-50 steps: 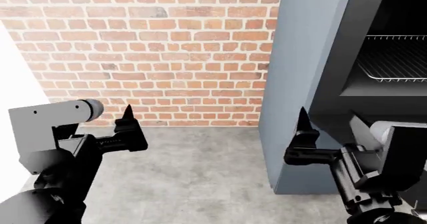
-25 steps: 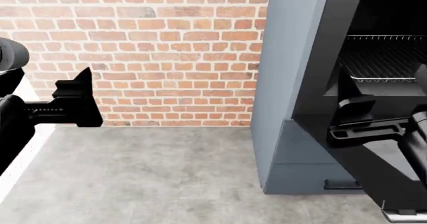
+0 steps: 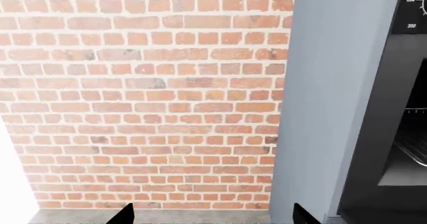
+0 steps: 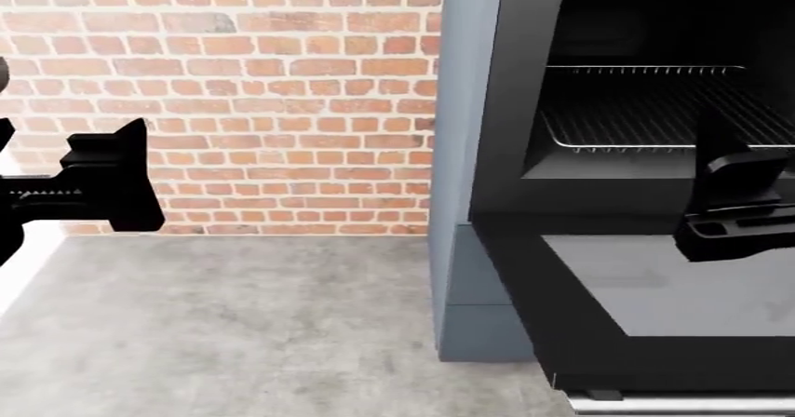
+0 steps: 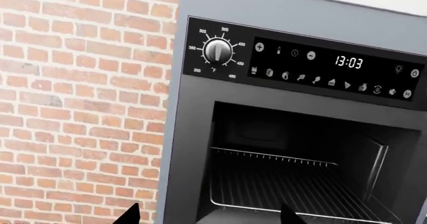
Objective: Fully slide the oven rack out.
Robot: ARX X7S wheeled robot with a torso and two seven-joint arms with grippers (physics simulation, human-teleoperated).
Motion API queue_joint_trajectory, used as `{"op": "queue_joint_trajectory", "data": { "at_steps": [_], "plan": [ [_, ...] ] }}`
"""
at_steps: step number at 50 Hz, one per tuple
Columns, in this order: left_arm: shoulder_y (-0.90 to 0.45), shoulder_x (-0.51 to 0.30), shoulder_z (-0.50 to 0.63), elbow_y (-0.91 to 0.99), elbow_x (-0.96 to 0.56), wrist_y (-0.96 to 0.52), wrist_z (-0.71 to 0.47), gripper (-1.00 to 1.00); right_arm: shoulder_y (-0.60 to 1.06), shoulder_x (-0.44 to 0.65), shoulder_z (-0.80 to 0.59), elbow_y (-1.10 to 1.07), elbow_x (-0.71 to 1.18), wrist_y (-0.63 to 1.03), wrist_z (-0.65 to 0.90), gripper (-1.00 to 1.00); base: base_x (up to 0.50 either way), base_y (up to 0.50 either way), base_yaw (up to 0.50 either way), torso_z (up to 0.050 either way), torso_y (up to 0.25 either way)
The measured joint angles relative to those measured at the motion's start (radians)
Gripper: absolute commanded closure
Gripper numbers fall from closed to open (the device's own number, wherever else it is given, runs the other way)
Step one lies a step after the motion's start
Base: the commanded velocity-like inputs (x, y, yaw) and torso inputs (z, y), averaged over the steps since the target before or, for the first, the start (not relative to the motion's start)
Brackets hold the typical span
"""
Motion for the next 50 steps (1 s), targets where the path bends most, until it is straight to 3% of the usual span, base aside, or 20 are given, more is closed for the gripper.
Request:
{"op": "queue_joint_trajectory", "data": {
  "at_steps": [15,50],
  "plan": [
    [-0.079,-0.014,0.092,-0.014,-0.022,0.043,-0.021,-1.00,-0.016,0.016,0.000,0.014,0.002,0.006,-0.004,-1.00,0.00,-0.50,0.00,0.000,0.000],
    [-0.127,-0.012,0.178,-0.011,-0.001,0.101,0.003,-1.00,-0.066,0.008,0.010,0.019,-0.020,-0.006,-0.018,-1.00,0.00,-0.50,0.00,0.000,0.000]
  ]
}}
